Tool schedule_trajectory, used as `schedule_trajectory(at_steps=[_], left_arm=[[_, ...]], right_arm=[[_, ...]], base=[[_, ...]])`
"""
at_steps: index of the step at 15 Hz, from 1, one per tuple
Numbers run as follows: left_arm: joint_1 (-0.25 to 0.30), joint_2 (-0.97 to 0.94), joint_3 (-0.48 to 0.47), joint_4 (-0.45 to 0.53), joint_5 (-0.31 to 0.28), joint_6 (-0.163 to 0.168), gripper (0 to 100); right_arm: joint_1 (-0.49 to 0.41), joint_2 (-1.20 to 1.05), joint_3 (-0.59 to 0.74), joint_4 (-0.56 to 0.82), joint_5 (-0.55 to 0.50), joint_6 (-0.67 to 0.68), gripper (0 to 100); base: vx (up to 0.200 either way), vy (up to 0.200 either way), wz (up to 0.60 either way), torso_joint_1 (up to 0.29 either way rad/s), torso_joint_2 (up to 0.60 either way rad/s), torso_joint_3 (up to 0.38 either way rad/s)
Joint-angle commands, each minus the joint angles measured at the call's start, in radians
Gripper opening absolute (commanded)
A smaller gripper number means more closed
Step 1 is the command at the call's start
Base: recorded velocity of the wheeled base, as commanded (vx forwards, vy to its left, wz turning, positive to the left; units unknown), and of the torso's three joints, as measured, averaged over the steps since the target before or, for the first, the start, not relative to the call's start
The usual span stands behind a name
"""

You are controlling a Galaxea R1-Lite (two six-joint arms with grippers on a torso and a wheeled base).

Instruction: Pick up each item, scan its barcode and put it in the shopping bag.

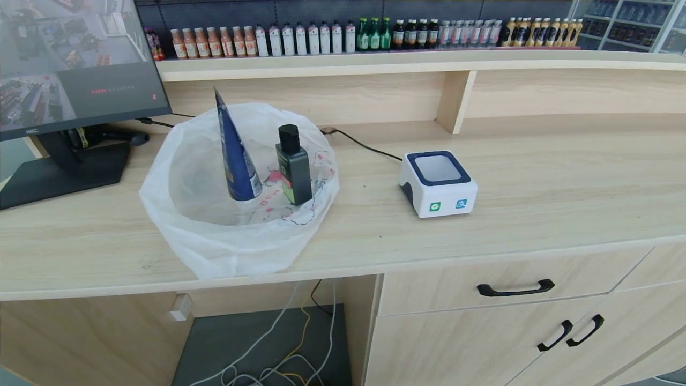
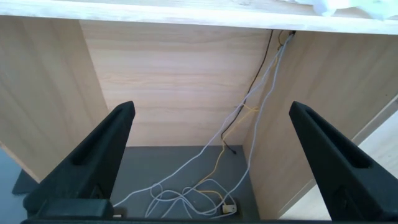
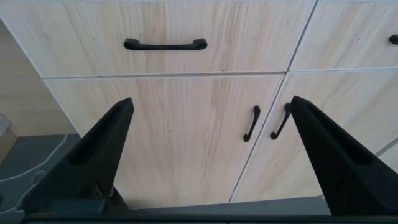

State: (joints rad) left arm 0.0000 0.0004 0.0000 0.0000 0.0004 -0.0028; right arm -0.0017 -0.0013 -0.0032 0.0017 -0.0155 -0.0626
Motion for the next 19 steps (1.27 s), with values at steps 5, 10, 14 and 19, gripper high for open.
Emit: schedule_trajectory(at_steps=[5,10,14,19], left_arm=[[0.0,0.0,0.0,0.0,0.001,-0.006,100],[0.0,0.0,0.0,0.0,0.0,-0.005,100],[-0.002,0.0,0.0,0.0,0.0,0.003,100],[0.0,0.0,0.0,0.0,0.0,0.003,100]], right_arm=[[0.0,0.001,0.0,-0.002,0.0,-0.002,100],[0.0,0.001,0.0,0.0,0.0,0.0,100],[0.0,0.003,0.0,0.0,0.0,-0.002,100],[0.0,0.001,0.0,0.0,0.0,0.0,100]], base=[[0.0,-0.2,0.0,0.002,0.0,0.002],[0.0,-0.12,0.0,0.0,0.0,0.003],[0.0,0.0,0.0,0.0,0.0,0.0],[0.0,0.0,0.0,0.0,0.0,0.0]])
